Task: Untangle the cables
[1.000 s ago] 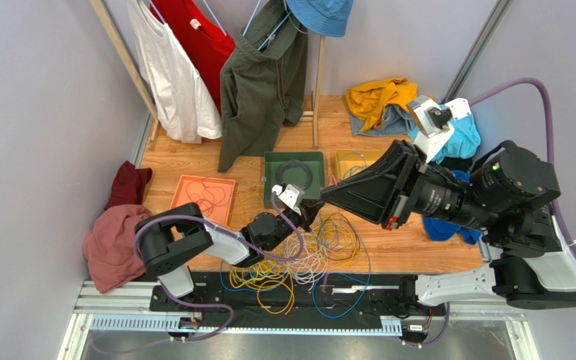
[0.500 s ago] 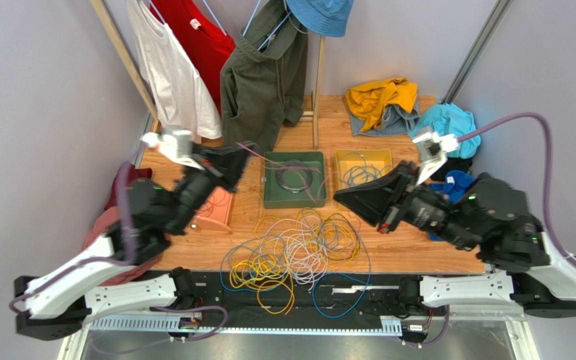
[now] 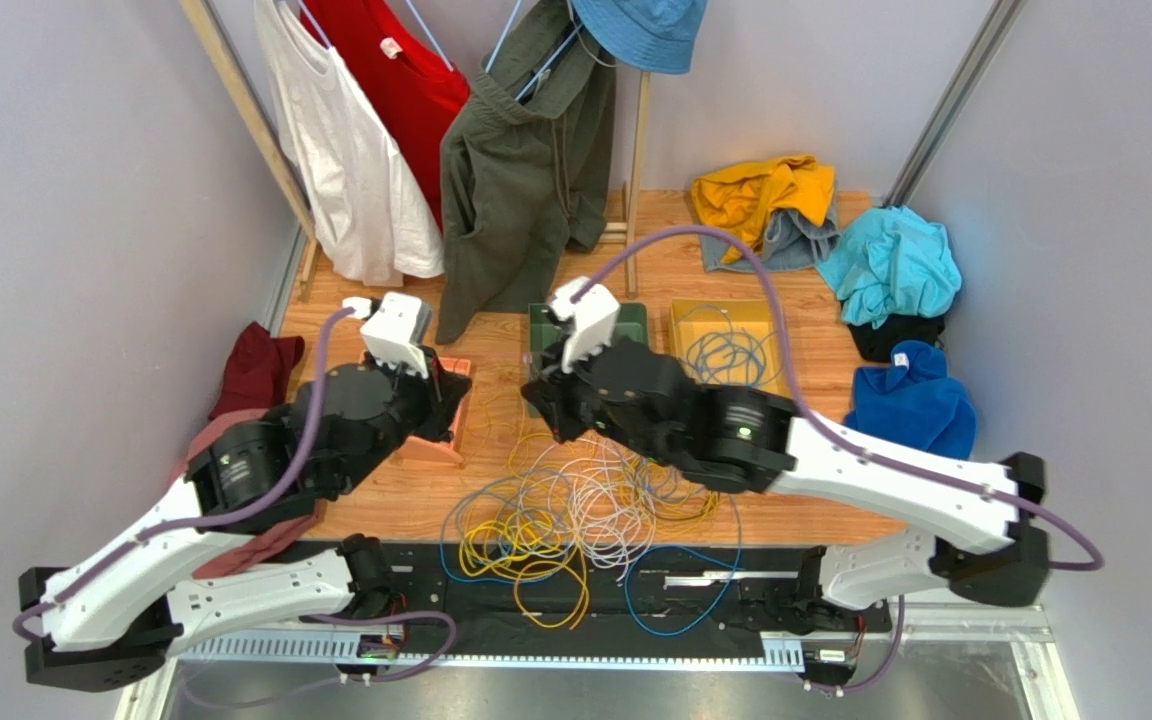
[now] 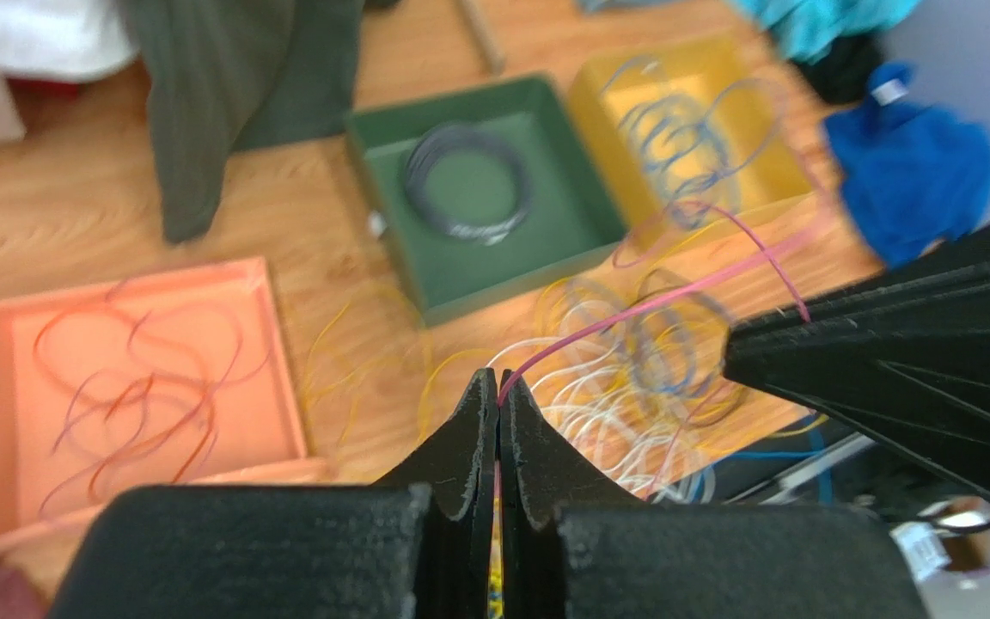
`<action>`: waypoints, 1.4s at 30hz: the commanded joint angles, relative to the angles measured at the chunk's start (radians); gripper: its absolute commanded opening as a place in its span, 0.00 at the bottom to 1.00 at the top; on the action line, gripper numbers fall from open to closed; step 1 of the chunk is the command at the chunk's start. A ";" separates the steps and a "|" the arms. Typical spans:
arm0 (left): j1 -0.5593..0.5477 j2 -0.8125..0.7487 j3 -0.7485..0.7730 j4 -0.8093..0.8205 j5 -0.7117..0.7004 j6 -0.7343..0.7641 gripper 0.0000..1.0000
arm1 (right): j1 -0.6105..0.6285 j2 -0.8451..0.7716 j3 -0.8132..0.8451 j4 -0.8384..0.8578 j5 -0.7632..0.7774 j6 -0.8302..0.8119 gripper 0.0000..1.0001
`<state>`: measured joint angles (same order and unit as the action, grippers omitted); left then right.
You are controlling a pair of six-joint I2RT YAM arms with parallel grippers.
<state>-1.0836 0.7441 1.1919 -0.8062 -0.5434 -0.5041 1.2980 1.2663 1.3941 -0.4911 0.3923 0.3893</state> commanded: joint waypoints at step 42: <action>1.260 0.149 -0.311 0.317 0.502 -0.080 0.00 | -0.229 0.886 0.543 0.617 -0.478 -0.224 0.00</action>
<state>0.1707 0.9161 0.8791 -0.5449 -0.0311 -0.5720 1.0706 2.1109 1.8389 0.0509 -0.0036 0.1783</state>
